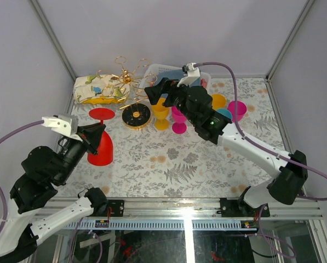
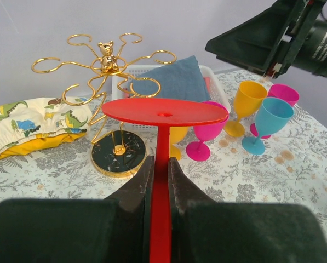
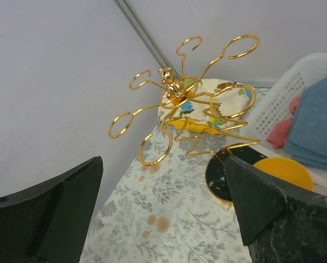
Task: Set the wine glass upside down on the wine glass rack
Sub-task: Move the wine rack to the center of the board, then turn the wine glass upside down at the wine rack.
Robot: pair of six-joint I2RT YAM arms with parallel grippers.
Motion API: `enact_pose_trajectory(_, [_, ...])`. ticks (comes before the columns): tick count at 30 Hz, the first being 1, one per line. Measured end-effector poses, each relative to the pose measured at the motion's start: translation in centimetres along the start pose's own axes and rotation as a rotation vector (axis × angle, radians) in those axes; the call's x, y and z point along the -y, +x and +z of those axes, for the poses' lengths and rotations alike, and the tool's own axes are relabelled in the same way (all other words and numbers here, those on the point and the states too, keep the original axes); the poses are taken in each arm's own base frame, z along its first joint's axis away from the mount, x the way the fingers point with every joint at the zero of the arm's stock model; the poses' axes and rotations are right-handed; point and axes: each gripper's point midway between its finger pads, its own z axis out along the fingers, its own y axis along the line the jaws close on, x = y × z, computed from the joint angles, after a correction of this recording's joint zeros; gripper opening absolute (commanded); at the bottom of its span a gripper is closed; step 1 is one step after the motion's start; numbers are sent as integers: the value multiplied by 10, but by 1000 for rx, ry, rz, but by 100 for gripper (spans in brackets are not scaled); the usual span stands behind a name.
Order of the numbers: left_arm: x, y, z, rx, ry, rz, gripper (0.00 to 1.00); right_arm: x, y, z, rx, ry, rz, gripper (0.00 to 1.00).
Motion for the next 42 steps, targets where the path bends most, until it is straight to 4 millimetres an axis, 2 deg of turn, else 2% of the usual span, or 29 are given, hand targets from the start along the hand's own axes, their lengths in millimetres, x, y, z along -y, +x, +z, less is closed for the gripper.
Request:
enact_pose_trajectory(4, [6, 9, 4, -14, 29, 5, 0, 6, -5, -21, -14, 5, -95, 100])
enact_pose_trajectory(9, [20, 21, 8, -12, 99, 4, 0, 23, 2, -53, -40, 23, -178, 99])
enact_pose_trajectory(18, [35, 32, 21, 20, 154, -13, 0, 40, 4, -99, -64, 45, -218, 100])
enact_pose_trajectory(23, [44, 34, 29, 51, 188, -27, 0, 49, 12, -110, -81, 61, -223, 99])
enact_pose_trajectory(32, [53, 48, 29, 107, 243, -69, 0, 66, 33, -116, -138, 101, -237, 99])
enact_pose_trajectory(36, [48, 61, 26, 121, 225, -92, 0, 74, 42, -121, -164, 118, -242, 99])
enact_pose_trajectory(42, [36, 80, 33, 147, 152, -133, 0, 74, 38, -128, -161, 121, -243, 100])
